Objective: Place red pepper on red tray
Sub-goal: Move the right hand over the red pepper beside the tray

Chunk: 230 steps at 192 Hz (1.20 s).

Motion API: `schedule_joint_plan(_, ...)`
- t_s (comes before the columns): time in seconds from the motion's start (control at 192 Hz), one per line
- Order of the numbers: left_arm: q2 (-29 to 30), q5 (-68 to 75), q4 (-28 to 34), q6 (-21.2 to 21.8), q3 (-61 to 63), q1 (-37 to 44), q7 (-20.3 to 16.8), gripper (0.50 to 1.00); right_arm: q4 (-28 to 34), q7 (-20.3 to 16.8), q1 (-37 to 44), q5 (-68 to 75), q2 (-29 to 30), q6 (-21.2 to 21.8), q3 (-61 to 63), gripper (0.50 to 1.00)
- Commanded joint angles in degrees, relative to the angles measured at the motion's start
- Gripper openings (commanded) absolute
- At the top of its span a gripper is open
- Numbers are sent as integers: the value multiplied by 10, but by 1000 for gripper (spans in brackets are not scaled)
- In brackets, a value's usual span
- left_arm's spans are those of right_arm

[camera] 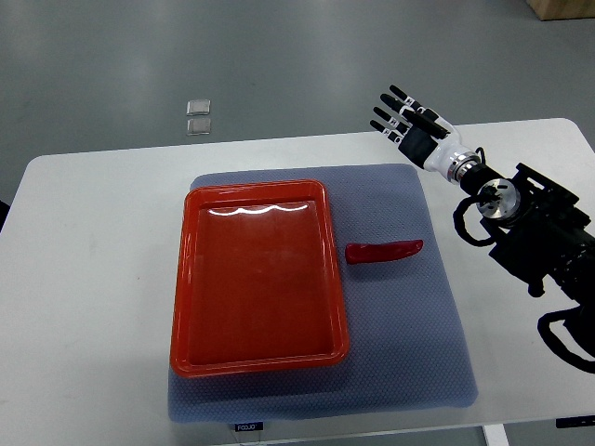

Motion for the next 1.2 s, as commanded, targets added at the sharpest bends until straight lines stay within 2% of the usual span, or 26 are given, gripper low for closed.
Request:
schedule_joint_plan(0.0, 0, 0, 0, 0, -1, 0, 0, 1000, 2, -8, 28, -79, -10, 13, -40, 919)
schedule_joint_plan(0.094, 0, 0, 0, 0, 0, 0, 0, 1000, 3, -8, 69, -179, -28, 43, -93, 919)
schedule_joint_plan(0.292, 0, 0, 0, 0, 0, 0, 0, 1000, 11, -10, 154, -345, -55, 43, -206, 921)
schedule_joint_plan(0.386, 0, 0, 0, 0, 0, 0, 0, 1000, 56, -10, 193, -419, -86, 43, -259, 919)
schedule_joint_plan(0.46, 0, 0, 0, 0, -1, 0, 0, 1000, 140, -10, 220, -482, -134, 43, -286, 919)
schedule_joint_plan(0.496, 0, 0, 0, 0, 0, 0, 0, 1000, 207, -10, 234, -525, -167, 43, -295, 921)
schedule_joint_plan(0.507, 0, 0, 0, 0, 0, 0, 0, 1000, 207, -10, 234, -525, -167, 43, -295, 921)
schedule_joint_plan(0.611, 0, 0, 0, 0, 0, 0, 0, 1000, 399, -14, 249, -651, -254, 43, -295, 919)
schedule_joint_plan(0.621, 0, 0, 0, 0, 0, 0, 0, 1000, 436, -19, 249, -668, -269, 43, -294, 919)
schedule_joint_plan(0.658, 0, 0, 0, 0, -1, 0, 0, 1000, 489, -29, 249, -692, -287, 43, -293, 919)
schedule_joint_plan(0.668, 0, 0, 0, 0, -1, 0, 0, 1000, 520, -36, 249, -703, -296, 43, -293, 919)
schedule_joint_plan(0.757, 0, 0, 0, 0, 0, 0, 0, 1000, 605, -63, 241, -714, -318, 43, -294, 919)
schedule_joint_plan(1.044, 0, 0, 0, 0, 0, 0, 0, 1000, 623, -69, 207, -706, -331, 43, -290, 919)
schedule_joint_plan(1.196, 0, 0, 0, 0, -1, 0, 0, 1000, 634, -80, 154, -706, -338, 43, -263, 919)
